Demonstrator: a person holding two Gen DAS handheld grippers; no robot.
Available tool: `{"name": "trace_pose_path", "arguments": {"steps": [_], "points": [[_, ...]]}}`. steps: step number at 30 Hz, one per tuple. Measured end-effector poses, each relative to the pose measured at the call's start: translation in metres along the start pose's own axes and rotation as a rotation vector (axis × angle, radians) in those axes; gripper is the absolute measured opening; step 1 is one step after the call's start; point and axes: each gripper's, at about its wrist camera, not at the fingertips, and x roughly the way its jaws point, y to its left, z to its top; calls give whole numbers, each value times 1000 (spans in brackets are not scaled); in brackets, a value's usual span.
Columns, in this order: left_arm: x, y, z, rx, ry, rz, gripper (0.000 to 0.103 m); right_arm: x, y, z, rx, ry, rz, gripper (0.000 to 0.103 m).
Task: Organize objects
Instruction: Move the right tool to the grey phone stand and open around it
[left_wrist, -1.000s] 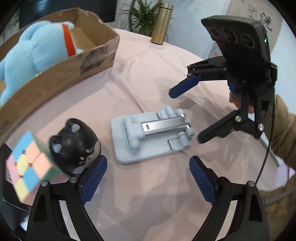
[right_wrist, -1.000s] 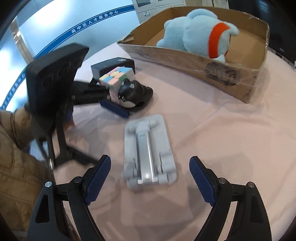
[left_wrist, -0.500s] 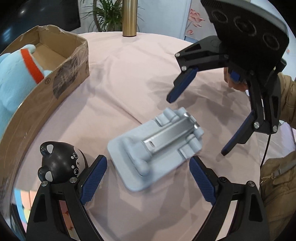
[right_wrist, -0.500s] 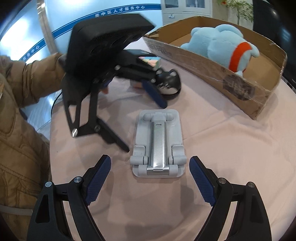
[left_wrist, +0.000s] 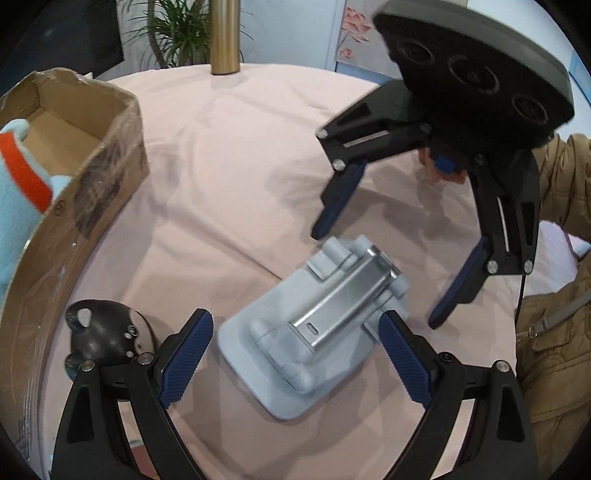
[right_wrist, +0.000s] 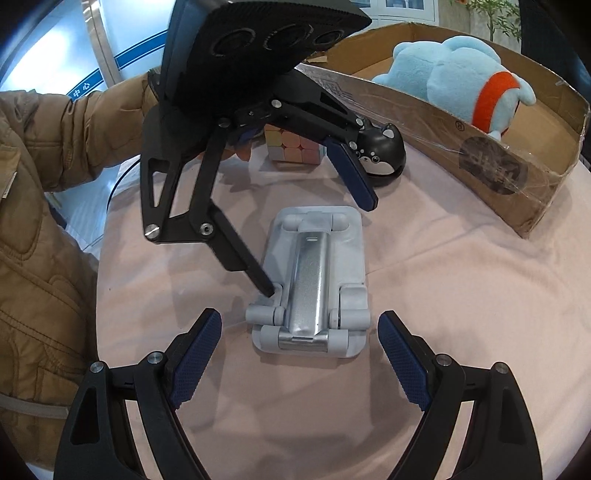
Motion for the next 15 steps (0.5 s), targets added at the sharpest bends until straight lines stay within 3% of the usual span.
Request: {"name": "trace_pose_path", "arguments": {"steps": [11,15], "points": [[-4,-36,-24,52,38,22,93,8,10,0,-19,6,-19,88],[-5,-43,-26,71,36,45,93,12,11,0,-53,9,-54,81]]}}
